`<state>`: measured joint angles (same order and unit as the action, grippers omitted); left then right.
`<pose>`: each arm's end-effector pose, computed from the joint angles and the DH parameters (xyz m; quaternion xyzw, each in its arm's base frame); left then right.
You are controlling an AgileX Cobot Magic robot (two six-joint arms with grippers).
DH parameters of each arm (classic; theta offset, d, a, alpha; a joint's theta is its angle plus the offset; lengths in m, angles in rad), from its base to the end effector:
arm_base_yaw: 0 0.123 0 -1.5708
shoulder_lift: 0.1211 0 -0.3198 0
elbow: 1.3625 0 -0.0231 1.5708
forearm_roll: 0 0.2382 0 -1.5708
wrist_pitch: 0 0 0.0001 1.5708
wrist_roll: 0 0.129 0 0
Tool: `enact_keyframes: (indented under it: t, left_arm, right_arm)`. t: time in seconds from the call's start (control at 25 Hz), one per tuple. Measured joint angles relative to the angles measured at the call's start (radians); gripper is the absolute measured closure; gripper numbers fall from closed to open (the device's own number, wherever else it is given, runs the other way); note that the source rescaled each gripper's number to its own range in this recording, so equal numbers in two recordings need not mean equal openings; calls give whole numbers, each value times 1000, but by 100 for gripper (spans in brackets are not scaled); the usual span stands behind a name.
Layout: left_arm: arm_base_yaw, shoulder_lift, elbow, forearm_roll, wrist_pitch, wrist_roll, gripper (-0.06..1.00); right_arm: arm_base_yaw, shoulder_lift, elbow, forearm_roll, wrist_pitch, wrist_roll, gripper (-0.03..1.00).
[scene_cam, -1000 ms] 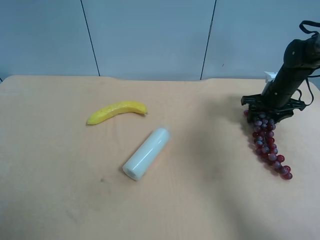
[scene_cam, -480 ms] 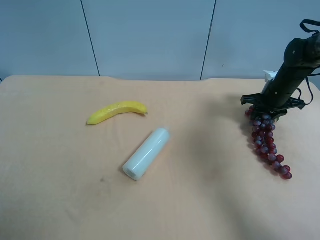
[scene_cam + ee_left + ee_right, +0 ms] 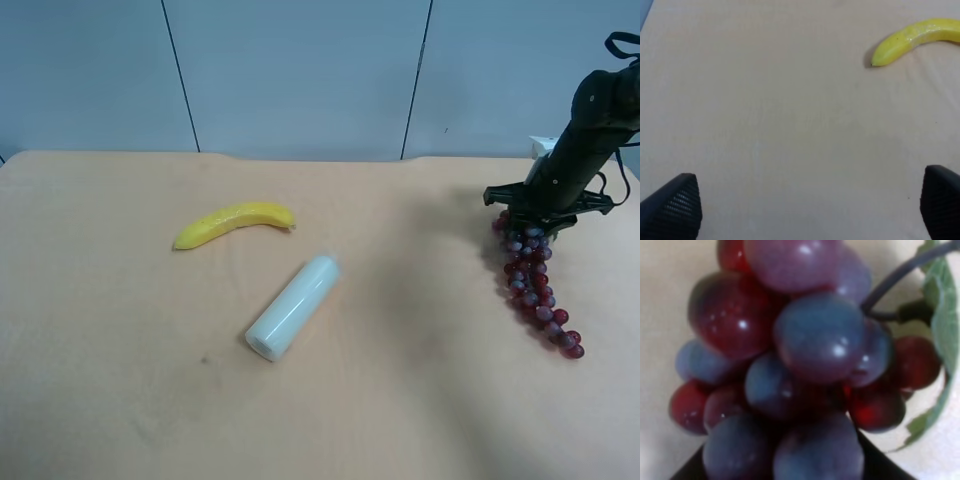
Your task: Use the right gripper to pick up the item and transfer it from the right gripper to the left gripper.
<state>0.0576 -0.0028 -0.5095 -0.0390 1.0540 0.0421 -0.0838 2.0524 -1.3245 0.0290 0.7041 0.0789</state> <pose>-0.0178 -0.0054 0.2576 -0.0058 0.8481 0.0069 0.5298 0.4136 -0.0323 0.1369 0.0906 0.9894 0.0103 0.1128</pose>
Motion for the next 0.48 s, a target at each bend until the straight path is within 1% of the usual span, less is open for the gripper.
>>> enact_keyframes:
  t: [0.32,0.4,0.48]
  left_arm:
    - [0,0,0,0,0,0,11]
    - [0,0,0,0,0,0,11]
    - [0,0,0,0,0,0,11]
  right_arm:
    - [0,-100,0,13,-3,-1,92]
    - [0,-109,0,38,-1,-8,92]
    - [0,-113,0,89,4,-32,92]
